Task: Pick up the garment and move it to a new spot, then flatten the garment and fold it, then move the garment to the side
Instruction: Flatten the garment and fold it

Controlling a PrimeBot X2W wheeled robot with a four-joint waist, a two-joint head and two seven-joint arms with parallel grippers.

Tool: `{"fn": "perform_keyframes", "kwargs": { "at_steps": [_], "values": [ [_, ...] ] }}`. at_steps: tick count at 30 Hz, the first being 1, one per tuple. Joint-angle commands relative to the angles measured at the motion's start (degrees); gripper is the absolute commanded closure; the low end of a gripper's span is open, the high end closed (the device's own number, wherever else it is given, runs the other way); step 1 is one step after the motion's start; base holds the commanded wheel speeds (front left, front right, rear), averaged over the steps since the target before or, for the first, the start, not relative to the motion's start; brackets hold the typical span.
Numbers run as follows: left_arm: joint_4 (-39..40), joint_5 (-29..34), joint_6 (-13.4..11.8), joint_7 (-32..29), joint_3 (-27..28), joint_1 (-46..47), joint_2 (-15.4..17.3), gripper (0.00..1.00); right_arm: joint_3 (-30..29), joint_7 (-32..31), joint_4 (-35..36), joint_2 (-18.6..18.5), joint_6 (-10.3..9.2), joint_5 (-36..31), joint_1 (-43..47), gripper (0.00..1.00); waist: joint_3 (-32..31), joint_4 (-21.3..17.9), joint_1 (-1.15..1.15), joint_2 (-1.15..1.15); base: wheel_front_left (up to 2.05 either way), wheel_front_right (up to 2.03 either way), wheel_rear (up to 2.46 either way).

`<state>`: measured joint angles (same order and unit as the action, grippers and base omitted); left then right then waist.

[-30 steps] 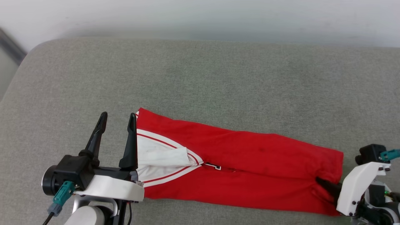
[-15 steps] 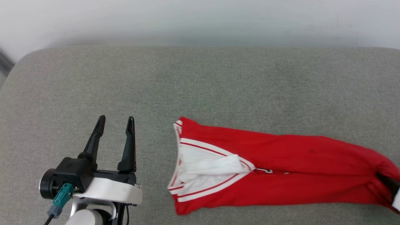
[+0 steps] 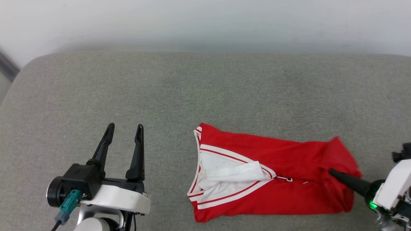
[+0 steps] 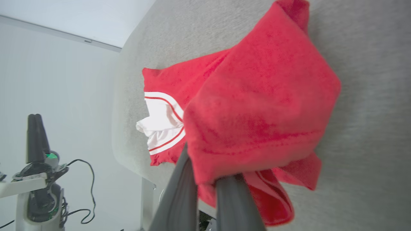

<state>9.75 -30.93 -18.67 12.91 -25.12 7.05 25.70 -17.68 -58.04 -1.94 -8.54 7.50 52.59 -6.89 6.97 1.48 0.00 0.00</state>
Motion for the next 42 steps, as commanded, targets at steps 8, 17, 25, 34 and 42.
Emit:
{"fn": "perform_keyframes", "kwargs": {
  "at_steps": [8,17,25,34,42],
  "values": [
    [-0.9,-0.4,0.9,-0.2,-1.1,1.7,-0.8,0.0,1.4,-7.3,-4.0,5.5,-0.02,11.7,-3.9,1.0,0.4,3.0,0.0,0.0,0.0,0.0,0.0],
    [-2.7,-0.4,2.5,0.8,-1.9,4.3,-2.7,0.0,15.5,-0.8,-12.9,5.7,-0.02,18.6,-9.6,1.0,3.1,6.9,0.0,0.0,0.0,0.0,0.0],
    [-4.5,-0.3,3.4,1.5,-1.8,5.9,-4.3,0.0,27.5,7.6,-19.1,5.7,-0.02,16.5,-14.2,0.0,5.1,8.9,0.0,0.0,0.0,0.0,0.0],
    [-5.4,0.1,3.8,2.0,-1.2,5.6,-4.9,0.0,35.9,12.6,-15.2,2.4,-0.02,11.8,-16.8,0.0,5.1,8.0,0.0,0.0,0.0,0.0,0.0],
    [-5.9,0.3,3.5,2.1,-0.7,4.5,-4.7,0.0,44.9,26.6,-10.1,-8.9,-0.02,-9.2,-17.9,0.0,3.3,5.1,0.0,0.0,0.0,0.0,0.0]
  ]
}}
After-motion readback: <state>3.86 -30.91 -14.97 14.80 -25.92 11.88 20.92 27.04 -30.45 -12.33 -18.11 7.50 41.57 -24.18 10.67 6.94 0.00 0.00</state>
